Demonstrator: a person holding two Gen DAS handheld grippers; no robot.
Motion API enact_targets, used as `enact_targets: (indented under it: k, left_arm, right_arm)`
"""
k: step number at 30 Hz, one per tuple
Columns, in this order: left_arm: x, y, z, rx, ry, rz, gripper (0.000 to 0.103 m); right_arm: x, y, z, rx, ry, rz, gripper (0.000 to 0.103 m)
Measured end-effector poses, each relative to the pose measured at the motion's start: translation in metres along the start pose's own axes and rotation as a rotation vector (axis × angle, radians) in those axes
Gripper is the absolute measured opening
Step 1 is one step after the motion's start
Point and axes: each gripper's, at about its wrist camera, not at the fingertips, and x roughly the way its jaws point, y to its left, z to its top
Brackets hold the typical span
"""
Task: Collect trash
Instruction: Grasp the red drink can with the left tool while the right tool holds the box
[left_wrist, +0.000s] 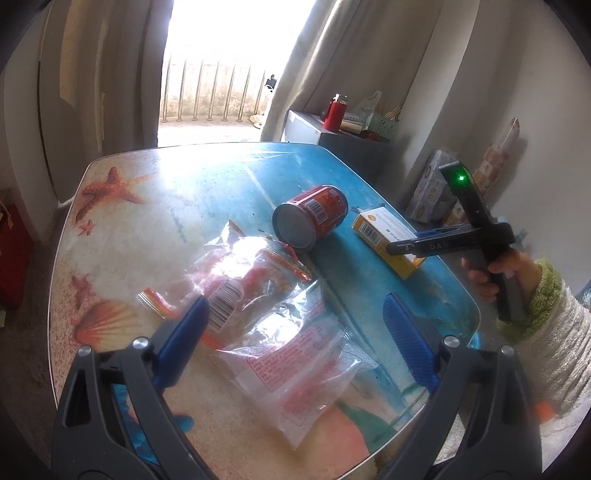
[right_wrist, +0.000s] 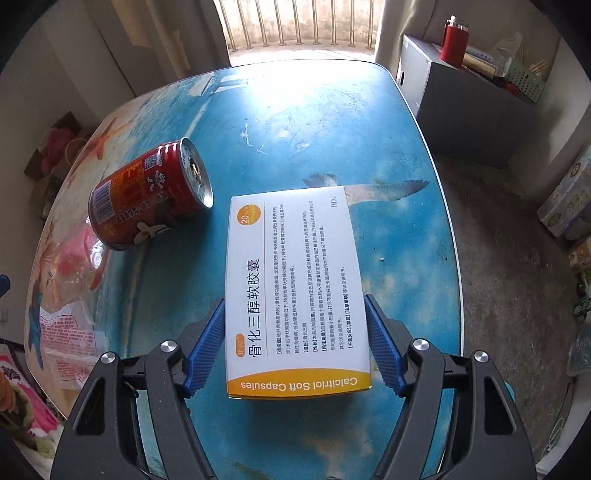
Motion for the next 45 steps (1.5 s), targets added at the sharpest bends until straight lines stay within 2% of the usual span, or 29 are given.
enact_targets:
  k: [4,9,13,16,18,21,23,27,31,36,41,45]
  left_arm:
    - [0.008,-0.009,0.014,0.059,0.009,-0.012,0.091]
    - [0.034,-0.026,0.046,0.184,0.060,-0.024,0.091]
    - [0.073,-0.041,0.076,0.295,0.150,-0.035,0.091]
    - [0.110,-0.049,0.092,0.363,0.221,0.013,0.091]
    - [0.134,-0.053,0.098,0.407,0.275,0.018,0.091]
    - [0.166,-0.056,0.104,0.429,0.334,0.040,0.091]
    - [0.183,-0.056,0.106,0.436,0.364,0.073,0.091]
    - [0.207,-0.056,0.105,0.443,0.432,0.108,0.074]
    - [0.215,-0.056,0.104,0.417,0.462,0.121,0.067]
    - [0.211,-0.070,0.098,0.356,0.497,0.078,0.064]
    - [0.194,-0.093,0.077,0.309,0.526,0.008,0.063]
    - [0.170,-0.109,0.059,0.235,0.510,-0.063,0.063]
  right_arm:
    - [-0.012,-0.006,-0.031,0.083,-0.016,-0.009,0.070]
    - [-0.023,-0.007,-0.067,0.152,-0.046,-0.015,0.070]
    - [-0.031,-0.012,-0.087,0.214,-0.075,0.007,0.071]
    - [-0.033,-0.016,-0.096,0.238,-0.086,-0.002,0.071]
    - [-0.035,-0.018,-0.100,0.247,-0.098,0.002,0.071]
    - [-0.037,-0.022,-0.103,0.247,-0.104,-0.001,0.071]
    - [-0.036,-0.021,-0.103,0.243,-0.109,-0.002,0.071]
    - [-0.037,-0.021,-0.104,0.240,-0.120,0.004,0.071]
    - [-0.038,-0.024,-0.107,0.252,-0.135,0.017,0.071]
    - [-0.041,-0.030,-0.115,0.272,-0.149,0.022,0.071]
    - [-0.047,-0.036,-0.129,0.285,-0.151,0.019,0.071]
    - [-0.054,-0.041,-0.144,0.300,-0.152,0.016,0.071]
